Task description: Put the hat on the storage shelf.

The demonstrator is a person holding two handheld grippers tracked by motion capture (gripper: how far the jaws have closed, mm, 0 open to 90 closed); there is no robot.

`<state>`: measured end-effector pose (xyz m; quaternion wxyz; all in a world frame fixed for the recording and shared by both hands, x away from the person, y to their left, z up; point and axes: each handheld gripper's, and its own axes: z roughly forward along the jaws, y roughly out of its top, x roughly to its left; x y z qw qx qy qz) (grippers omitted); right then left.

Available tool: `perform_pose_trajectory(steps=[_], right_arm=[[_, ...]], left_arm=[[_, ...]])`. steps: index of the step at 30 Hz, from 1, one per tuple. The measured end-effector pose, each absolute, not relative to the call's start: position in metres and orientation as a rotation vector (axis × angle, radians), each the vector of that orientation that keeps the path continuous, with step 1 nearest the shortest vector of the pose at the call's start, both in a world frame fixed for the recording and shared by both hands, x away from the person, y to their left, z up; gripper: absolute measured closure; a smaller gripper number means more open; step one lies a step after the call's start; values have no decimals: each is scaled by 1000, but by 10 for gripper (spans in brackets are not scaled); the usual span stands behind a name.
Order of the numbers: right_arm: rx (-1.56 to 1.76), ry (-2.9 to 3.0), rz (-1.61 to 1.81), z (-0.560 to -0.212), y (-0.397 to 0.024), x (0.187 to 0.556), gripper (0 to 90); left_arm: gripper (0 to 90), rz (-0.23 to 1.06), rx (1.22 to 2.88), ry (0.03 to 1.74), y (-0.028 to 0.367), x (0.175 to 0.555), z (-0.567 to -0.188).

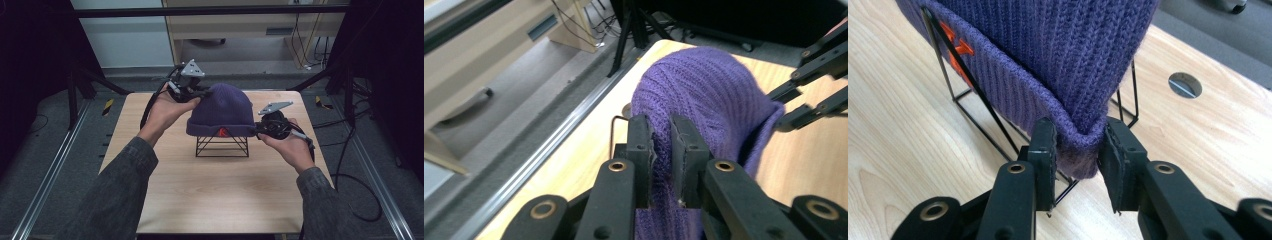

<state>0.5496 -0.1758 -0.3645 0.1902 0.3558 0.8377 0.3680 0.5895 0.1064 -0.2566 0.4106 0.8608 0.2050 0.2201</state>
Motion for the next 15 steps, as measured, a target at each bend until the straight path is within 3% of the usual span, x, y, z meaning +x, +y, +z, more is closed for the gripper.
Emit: perform_pose_trajectory(steps=[15], right_arm=[[1024, 2378, 1028, -383, -176, 548, 701]], left_arm=[[796, 557, 2189, 515, 104, 586, -269]])
